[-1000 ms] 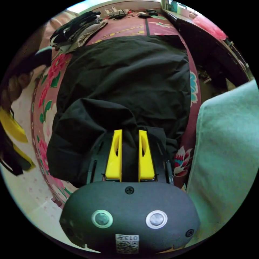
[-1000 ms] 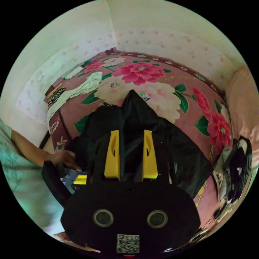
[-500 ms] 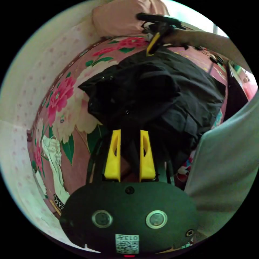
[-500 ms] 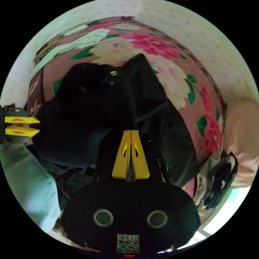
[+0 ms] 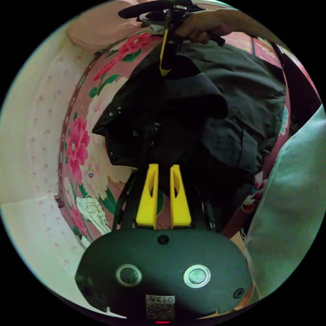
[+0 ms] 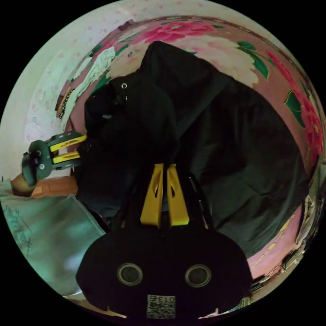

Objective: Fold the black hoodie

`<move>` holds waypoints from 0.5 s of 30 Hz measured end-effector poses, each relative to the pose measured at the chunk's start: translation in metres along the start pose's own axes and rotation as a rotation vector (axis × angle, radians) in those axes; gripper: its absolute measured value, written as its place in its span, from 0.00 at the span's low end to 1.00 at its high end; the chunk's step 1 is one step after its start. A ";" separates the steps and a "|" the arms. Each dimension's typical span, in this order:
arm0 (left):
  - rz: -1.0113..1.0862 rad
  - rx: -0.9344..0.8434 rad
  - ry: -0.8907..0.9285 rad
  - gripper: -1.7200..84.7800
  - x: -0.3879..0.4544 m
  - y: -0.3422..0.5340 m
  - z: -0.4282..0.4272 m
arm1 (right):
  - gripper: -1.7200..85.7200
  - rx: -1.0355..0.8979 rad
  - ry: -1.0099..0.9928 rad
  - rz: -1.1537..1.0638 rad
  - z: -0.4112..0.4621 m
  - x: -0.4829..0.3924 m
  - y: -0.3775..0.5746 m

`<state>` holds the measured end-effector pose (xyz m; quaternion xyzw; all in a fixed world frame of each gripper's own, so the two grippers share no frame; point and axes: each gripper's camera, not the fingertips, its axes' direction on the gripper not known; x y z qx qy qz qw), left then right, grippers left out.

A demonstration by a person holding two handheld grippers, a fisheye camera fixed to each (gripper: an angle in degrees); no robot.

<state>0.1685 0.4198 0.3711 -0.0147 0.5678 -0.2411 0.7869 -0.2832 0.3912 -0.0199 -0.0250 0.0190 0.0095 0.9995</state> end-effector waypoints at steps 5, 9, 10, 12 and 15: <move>0.007 -0.030 0.222 0.17 -0.004 -0.007 0.033 | 0.03 0.063 0.127 0.069 -0.028 0.041 0.010; 0.084 -0.027 0.233 0.19 -0.020 -0.006 0.027 | 0.03 -0.158 0.181 0.043 0.032 0.062 0.020; 0.093 -0.027 0.291 0.19 -0.033 0.001 0.018 | 0.04 -0.086 0.185 0.091 0.018 0.065 0.028; 0.084 0.010 0.409 0.19 -0.056 0.019 0.001 | 0.05 0.054 0.173 0.137 -0.012 0.062 0.045; -0.043 0.179 0.512 0.19 -0.102 0.055 -0.023 | 0.05 0.236 0.204 0.228 -0.061 0.048 0.082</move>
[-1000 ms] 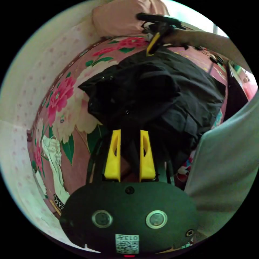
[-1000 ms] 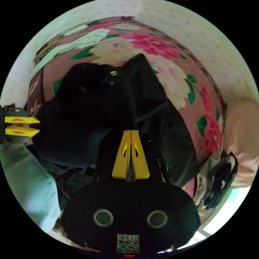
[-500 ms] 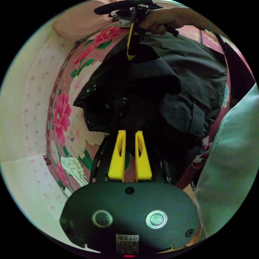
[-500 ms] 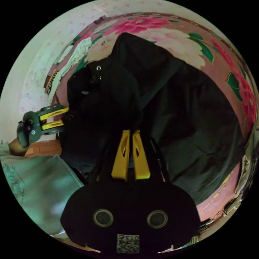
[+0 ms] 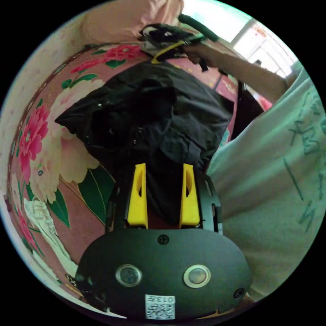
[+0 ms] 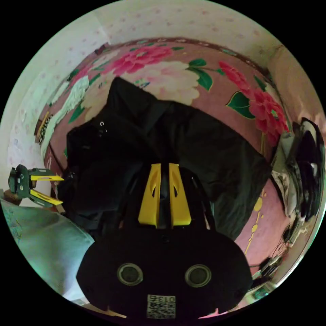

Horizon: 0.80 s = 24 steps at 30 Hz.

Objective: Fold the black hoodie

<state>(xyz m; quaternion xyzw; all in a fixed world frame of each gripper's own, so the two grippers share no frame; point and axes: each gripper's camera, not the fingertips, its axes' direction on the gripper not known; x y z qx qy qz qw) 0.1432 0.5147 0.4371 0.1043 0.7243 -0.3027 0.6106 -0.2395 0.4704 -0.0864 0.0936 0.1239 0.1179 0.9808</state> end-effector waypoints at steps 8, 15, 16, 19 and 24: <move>-0.134 0.042 0.064 0.22 -0.100 -0.011 0.025 | 0.02 0.004 0.040 -0.208 0.026 -0.097 0.052; 0.002 -0.009 0.039 0.18 -0.110 -0.020 -0.008 | 0.02 -0.197 -0.013 -0.048 0.070 -0.055 0.061; 0.003 0.091 0.056 0.18 -0.111 -0.013 -0.032 | 0.02 -0.105 -0.051 0.011 0.046 -0.041 0.064; 0.044 0.280 0.042 0.18 -0.109 -0.007 -0.064 | 0.02 0.041 -0.072 0.083 0.003 -0.021 0.078; 0.048 0.083 0.113 0.19 -0.127 -0.038 -0.002 | 0.02 0.020 -0.159 -0.011 0.017 -0.051 0.085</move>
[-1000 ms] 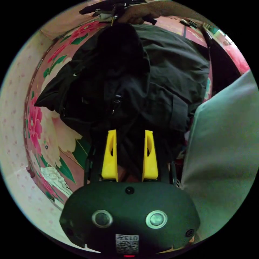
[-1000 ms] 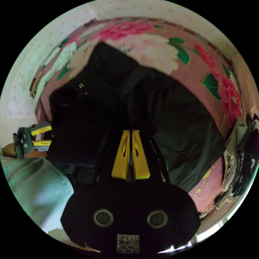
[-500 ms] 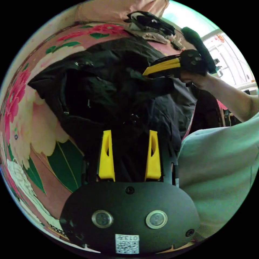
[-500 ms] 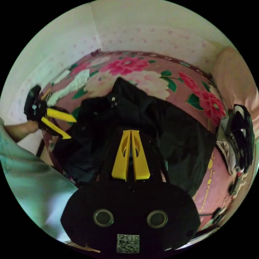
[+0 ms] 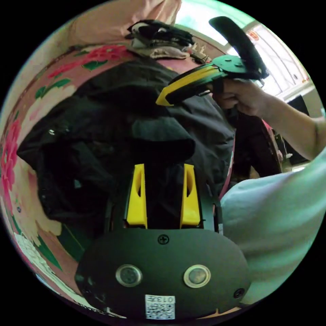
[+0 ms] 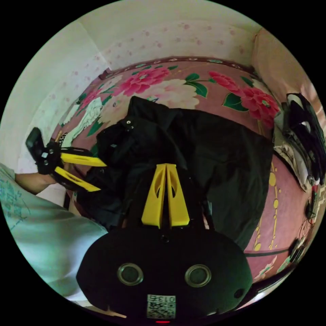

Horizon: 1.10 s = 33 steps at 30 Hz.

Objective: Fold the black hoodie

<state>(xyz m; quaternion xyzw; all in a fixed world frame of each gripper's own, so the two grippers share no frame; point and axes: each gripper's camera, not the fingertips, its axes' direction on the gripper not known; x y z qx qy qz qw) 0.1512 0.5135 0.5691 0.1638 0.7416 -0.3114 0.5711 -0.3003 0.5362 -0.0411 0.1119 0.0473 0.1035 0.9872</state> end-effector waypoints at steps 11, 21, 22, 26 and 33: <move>-0.097 0.285 0.384 0.12 -0.047 0.048 -0.081 | 0.02 -0.161 0.082 0.014 0.010 0.014 0.002; -0.436 0.355 -0.116 0.12 -0.191 0.042 -0.143 | 0.02 0.070 0.111 -0.042 -0.006 -0.034 -0.070; -0.408 0.310 -0.151 0.11 -0.202 0.027 -0.135 | 0.02 0.051 0.111 -0.052 0.005 -0.042 -0.081; -0.327 -0.057 -0.306 0.04 -0.229 0.002 -0.074 | 0.02 -0.014 0.158 -0.080 0.045 -0.051 -0.109; -0.546 0.095 -0.070 0.02 -0.251 0.047 -0.082 | 0.02 -0.139 0.071 -0.120 0.056 -0.034 -0.122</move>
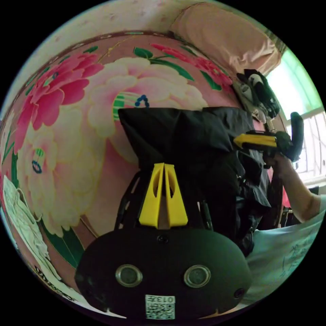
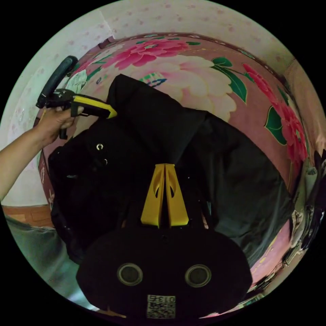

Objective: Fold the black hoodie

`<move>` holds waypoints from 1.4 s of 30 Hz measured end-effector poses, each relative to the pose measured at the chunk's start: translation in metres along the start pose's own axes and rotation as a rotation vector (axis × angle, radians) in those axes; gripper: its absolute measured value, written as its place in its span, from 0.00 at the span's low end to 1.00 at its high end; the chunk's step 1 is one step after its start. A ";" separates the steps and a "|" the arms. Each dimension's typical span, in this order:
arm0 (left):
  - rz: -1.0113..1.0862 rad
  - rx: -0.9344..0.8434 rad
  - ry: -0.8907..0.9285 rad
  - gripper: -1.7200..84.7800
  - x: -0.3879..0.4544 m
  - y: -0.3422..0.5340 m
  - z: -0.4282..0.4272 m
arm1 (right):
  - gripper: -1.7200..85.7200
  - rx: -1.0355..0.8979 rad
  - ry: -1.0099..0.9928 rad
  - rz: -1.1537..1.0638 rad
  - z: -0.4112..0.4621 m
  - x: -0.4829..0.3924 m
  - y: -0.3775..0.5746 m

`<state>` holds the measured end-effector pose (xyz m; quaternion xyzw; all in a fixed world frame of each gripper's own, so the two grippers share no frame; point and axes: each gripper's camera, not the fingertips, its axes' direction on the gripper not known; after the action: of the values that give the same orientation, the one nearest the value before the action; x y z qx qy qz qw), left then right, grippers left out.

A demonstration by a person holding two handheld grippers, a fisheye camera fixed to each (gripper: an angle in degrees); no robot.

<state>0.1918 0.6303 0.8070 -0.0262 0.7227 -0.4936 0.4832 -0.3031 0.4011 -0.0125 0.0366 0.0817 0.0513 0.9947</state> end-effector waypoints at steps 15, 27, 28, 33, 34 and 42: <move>0.149 0.139 -0.111 0.02 0.073 0.036 -0.014 | 0.02 0.151 0.103 -0.037 -0.055 -0.003 0.003; 0.251 0.059 -0.136 0.16 0.221 0.222 0.005 | 0.03 0.220 0.179 -0.062 -0.099 -0.140 0.288; 0.261 0.024 -0.169 0.16 0.231 0.222 0.020 | 0.02 0.176 0.199 -0.083 -0.083 -0.144 0.297; 0.290 -0.099 -0.233 0.15 0.263 0.210 0.044 | 0.02 -0.030 0.143 -0.028 -0.035 -0.122 0.332; 0.307 -0.103 -0.217 0.15 0.273 0.211 0.033 | 0.02 -0.023 0.128 0.026 -0.049 -0.118 0.344; 0.603 -0.001 -0.237 0.10 0.378 0.280 0.035 | 0.02 0.202 0.064 -0.117 -0.096 -0.214 0.477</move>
<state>0.1392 0.5547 0.3439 0.1314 0.6367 -0.3214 0.6885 -0.5750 0.8569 -0.0343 0.1302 0.1201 -0.0143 0.9841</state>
